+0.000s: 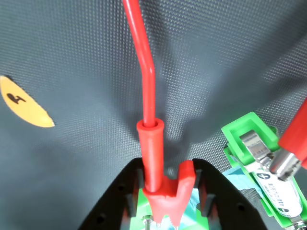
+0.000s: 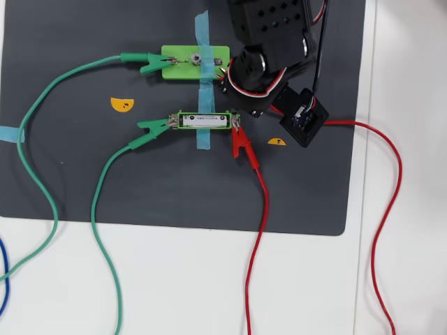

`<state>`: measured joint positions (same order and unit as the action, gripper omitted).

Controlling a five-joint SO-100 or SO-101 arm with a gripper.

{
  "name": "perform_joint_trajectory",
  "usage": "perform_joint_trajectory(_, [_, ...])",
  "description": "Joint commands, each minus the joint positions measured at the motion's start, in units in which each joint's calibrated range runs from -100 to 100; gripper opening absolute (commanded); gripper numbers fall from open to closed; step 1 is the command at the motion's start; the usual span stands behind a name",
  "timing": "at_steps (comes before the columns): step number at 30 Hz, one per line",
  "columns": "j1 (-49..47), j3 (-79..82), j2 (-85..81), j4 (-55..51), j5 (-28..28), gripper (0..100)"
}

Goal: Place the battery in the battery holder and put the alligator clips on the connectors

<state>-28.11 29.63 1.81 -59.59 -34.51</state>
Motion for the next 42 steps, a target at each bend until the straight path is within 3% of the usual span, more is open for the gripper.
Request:
perform_joint_trajectory(1, [0.29,-0.51,-2.10,0.41,-0.79,1])
perform_joint_trajectory(42, [-1.42,5.63,-9.93,4.11,-2.56,1])
